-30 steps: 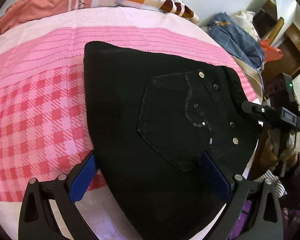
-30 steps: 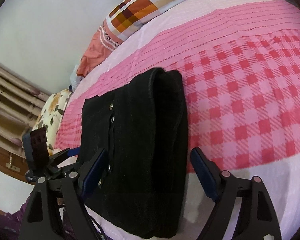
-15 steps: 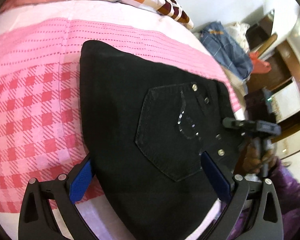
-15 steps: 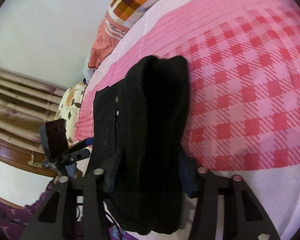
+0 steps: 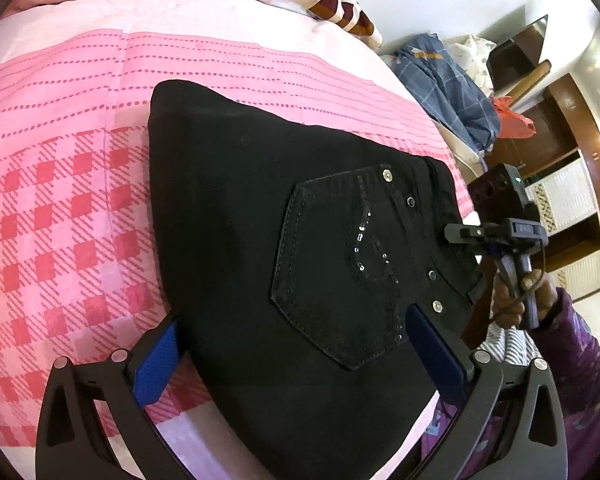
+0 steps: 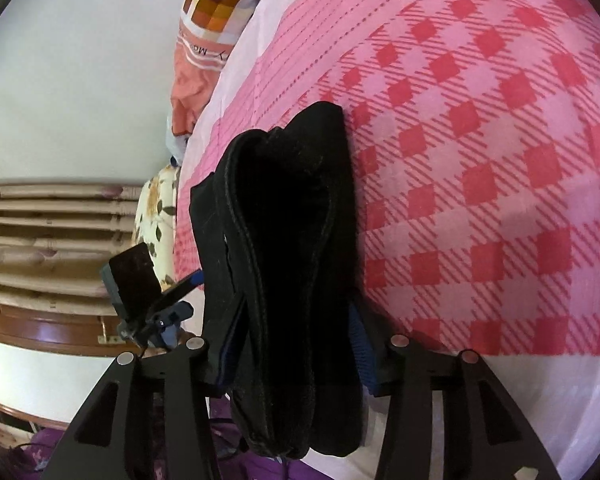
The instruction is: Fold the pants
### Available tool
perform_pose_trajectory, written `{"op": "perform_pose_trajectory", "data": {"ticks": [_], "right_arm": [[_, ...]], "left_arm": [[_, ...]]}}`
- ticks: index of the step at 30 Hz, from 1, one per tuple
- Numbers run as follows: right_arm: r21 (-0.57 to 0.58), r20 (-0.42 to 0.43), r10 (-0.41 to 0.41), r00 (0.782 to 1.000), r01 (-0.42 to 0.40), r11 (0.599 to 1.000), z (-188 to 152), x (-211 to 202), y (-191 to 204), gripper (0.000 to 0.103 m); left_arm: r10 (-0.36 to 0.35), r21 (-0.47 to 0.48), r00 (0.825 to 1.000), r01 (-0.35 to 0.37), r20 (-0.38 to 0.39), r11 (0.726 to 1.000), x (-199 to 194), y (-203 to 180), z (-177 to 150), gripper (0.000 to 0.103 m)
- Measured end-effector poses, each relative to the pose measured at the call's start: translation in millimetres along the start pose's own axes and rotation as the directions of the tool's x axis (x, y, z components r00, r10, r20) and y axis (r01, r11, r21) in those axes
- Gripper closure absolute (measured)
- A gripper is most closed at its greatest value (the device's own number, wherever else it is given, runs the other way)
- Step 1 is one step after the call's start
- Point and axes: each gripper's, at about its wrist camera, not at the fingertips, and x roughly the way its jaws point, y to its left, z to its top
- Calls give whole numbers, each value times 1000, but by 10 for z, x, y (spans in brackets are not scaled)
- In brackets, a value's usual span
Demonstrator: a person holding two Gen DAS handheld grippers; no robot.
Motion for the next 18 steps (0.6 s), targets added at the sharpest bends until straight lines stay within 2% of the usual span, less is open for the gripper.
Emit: {"op": "perform_pose_trajectory", "data": {"ticks": [2,4,5,6,7,8,10,12,18], "right_arm": [[-34,17,-37,999,37,999,-20,4,32,71],[-60,32,-57,998,59,996,-17,26,78,73],[-76,38,-75,996,78,994,-15,36,116,74],[-95,43,-88,995,91,991,-14,39,157,75],[-108,48,-83,995,87,990,-17,39,197,77],[-112,53,-66,996,72,991,-20,33,222,78],[-117,53,-47,997,53,992,-17,22,264,78],[-126,66,-10,998,18,992,-30,-8,311,79],[-143,95,42,995,-28,989,-49,-29,482,79]], "left_arm": [[37,33,999,-37,6,999,45,-82,-14,1],[64,54,998,-64,14,996,88,-168,-14,6],[72,61,997,-73,18,995,85,-187,-9,24],[92,59,995,-93,25,994,67,-182,1,49],[102,40,994,-104,31,994,39,-136,15,62],[74,2,996,-74,40,997,-2,-63,31,71],[53,-19,997,-52,53,998,-32,-7,24,73],[80,7,995,-81,63,997,-22,-57,6,74],[73,-8,991,-72,108,997,-99,-66,-14,78]]}}
